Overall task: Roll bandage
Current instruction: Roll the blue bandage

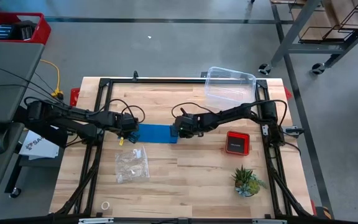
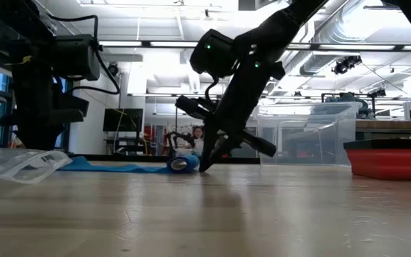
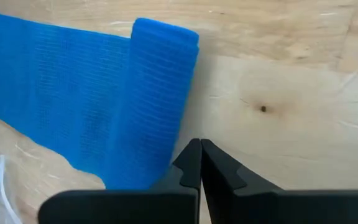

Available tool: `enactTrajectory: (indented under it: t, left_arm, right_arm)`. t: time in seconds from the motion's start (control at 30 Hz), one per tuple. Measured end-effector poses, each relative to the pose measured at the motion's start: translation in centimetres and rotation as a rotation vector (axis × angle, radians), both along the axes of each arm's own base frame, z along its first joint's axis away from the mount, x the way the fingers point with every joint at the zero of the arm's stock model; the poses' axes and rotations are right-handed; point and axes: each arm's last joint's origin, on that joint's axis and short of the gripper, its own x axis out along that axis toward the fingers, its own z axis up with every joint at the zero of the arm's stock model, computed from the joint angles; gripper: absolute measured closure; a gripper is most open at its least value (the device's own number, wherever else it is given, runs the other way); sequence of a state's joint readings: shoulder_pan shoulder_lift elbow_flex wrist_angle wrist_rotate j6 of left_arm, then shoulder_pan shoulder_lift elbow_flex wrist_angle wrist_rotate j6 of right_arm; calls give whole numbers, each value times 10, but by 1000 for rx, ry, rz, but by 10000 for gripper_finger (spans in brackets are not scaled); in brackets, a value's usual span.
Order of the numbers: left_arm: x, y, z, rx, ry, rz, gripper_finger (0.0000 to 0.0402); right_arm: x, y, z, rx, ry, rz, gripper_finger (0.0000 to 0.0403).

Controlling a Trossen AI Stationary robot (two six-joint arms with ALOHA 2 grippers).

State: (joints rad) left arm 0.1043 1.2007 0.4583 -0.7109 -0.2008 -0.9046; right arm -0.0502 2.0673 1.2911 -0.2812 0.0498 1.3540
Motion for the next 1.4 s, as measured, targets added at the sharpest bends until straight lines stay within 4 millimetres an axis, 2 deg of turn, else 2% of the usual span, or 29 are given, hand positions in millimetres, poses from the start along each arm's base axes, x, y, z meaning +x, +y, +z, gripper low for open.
enactTrajectory:
  t: [0.27,0.67,0.93,1.07,1.27,1.4]
  left_arm:
    - [0,0,0,1,11,-36,390]
    - [-7,0,0,18,88,-43,390]
    - [-11,0,0,35,126,-42,390]
    - [-10,0,0,38,124,-42,390]
    - [-10,0,1,38,126,-57,389]
    - [-8,0,9,31,155,-58,378]
  right_arm:
    - [6,1,1,-7,-64,-26,403]
    - [23,7,15,5,-291,-44,403]
    - [30,-4,25,-60,-409,35,403]
    - [25,-5,35,-81,-387,97,403]
    - [16,-5,37,-77,-295,219,403]
    - [13,-4,44,-83,-290,256,403]
